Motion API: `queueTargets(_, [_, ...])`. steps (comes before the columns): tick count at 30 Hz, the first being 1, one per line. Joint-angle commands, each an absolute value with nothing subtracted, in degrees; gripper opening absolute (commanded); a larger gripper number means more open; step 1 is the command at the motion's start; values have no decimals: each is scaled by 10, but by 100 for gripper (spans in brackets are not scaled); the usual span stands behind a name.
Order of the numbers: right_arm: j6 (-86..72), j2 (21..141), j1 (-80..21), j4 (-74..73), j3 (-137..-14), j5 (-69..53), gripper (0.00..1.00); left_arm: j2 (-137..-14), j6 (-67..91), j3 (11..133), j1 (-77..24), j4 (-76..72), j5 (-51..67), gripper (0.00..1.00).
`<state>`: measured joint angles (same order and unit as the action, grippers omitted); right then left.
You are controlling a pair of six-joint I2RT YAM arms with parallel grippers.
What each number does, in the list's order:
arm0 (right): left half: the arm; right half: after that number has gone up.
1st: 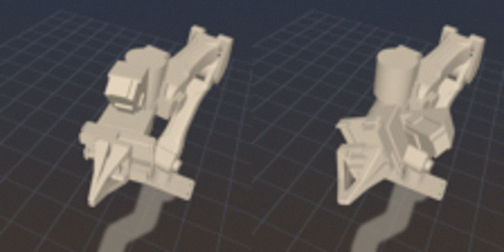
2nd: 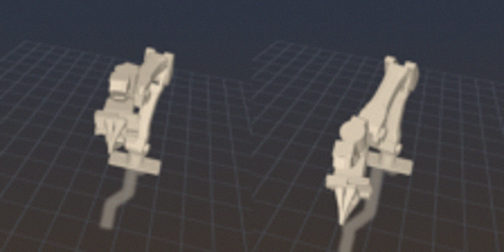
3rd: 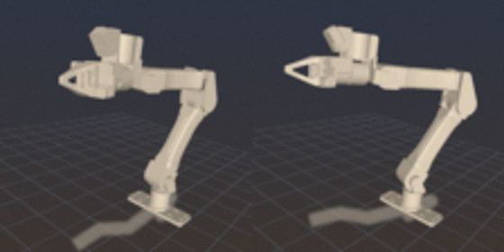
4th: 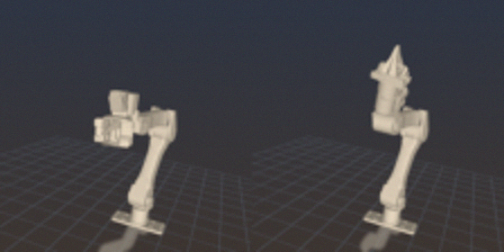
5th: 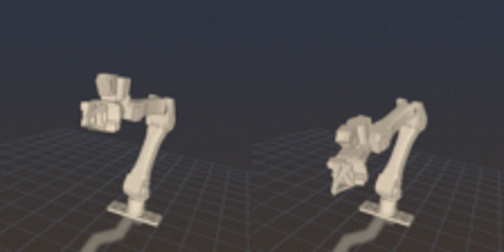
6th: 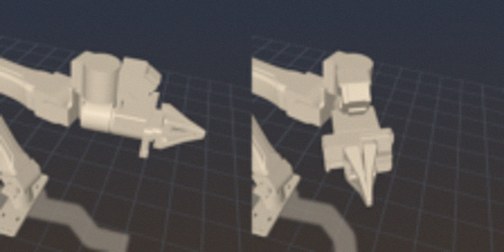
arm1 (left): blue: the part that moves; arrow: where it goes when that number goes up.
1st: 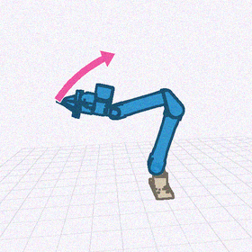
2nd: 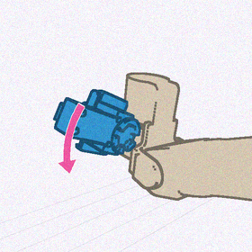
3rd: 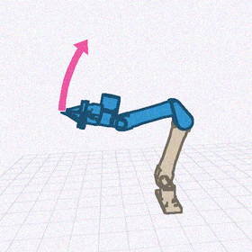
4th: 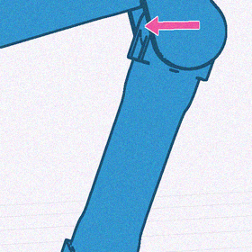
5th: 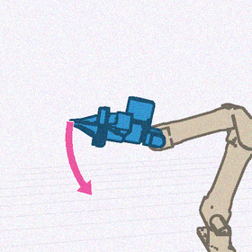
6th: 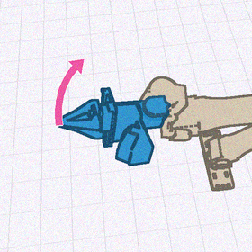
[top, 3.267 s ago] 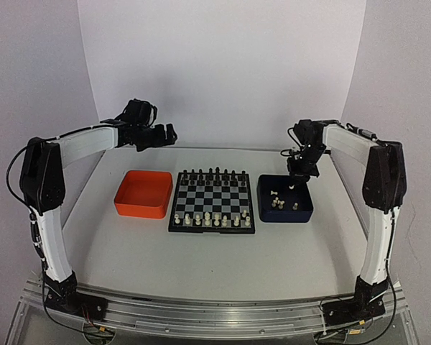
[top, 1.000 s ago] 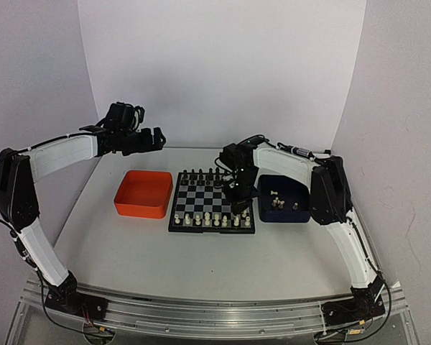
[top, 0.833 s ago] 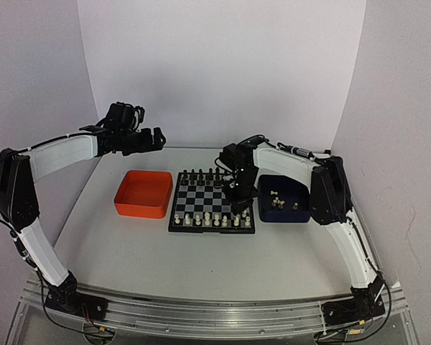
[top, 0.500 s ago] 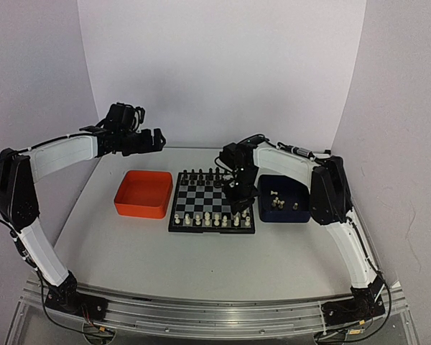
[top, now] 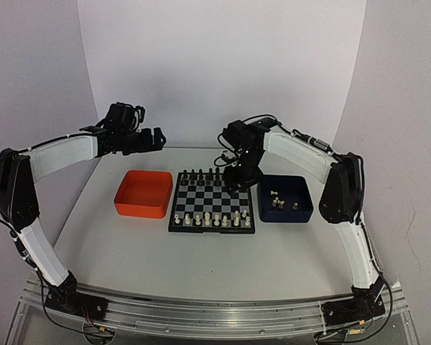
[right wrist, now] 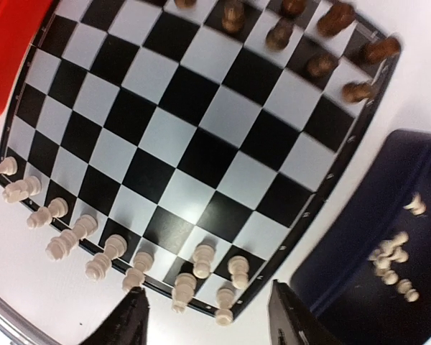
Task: Set up the chess pieces on the board
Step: Place the chess piece on the chessboard, then pick up the chess piece from the storage box.
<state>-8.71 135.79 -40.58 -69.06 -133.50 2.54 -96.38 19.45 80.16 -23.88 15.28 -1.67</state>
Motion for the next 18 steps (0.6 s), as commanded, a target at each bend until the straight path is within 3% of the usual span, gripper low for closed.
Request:
queueTargets(1, [-68,1234,-399,-670,-1304,127,63,-936,191,820,-236,112,-16,100])
queueTargets(8, [-76,1141,-338,-643,-1172,136,83,-970,195,865,-235,105,-7,100])
queueTargets(12, [-93,1115,-280,-634,-1098,74,85,-999,200,899,-235,112,-5,100])
queueTargets(18, [-68,1143,-253,-633,-1061,94,86,-1045,218,953,-235,125,-4,100])
